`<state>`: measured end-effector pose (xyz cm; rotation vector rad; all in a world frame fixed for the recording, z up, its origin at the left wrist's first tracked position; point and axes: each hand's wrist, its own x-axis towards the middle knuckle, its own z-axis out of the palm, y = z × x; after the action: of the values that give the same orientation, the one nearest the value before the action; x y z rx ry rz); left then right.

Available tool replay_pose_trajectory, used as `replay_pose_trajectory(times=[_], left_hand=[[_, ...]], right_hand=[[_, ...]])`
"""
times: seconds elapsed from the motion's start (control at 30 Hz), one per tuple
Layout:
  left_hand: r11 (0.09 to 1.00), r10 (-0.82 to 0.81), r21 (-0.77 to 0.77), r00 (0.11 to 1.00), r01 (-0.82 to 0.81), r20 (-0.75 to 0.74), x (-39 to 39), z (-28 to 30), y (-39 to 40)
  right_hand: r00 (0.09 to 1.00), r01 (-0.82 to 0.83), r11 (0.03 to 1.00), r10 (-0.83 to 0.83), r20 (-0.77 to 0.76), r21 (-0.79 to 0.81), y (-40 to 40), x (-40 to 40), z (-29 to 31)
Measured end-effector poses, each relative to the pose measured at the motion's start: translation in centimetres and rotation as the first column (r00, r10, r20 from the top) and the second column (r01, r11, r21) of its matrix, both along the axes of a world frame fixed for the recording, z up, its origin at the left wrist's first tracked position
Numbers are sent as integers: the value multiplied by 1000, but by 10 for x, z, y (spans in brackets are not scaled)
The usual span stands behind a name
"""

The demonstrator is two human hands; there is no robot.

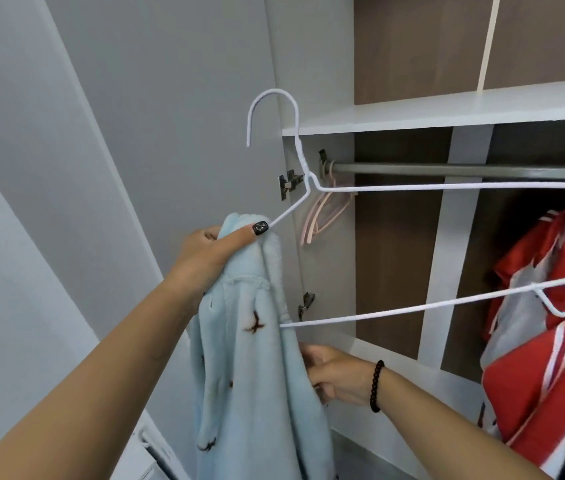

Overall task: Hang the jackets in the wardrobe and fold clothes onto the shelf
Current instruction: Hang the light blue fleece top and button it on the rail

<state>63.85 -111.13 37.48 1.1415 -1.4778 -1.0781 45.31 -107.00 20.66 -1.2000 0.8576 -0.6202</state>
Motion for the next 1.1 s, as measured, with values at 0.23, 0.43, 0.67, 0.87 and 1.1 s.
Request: replay_pose_trajectory(times=[0.23, 0.43, 0.67, 0.87, 1.1], left_hand=[[999, -43, -5, 995, 42, -95, -16, 6, -7], [999, 18, -37, 999, -20, -37, -5, -1, -13], [999, -14, -47, 1000, 13, -19, -28, -19, -15], [997, -24, -70, 999, 26, 28, -28, -26, -21], [996, -70, -39, 992, 75, 102, -24, -42, -35]], right_hand=[[955, 120, 950, -190, -230, -287, 1, -24, -6], [575, 509, 579, -779, -249, -637, 18, -110, -9], [297, 218, 534, -834, -465, -817, 39, -191, 29], [77, 183, 389, -921, -381, -903, 67, -243, 30], [48, 470, 389, -908, -417, -792, 73, -272, 60]])
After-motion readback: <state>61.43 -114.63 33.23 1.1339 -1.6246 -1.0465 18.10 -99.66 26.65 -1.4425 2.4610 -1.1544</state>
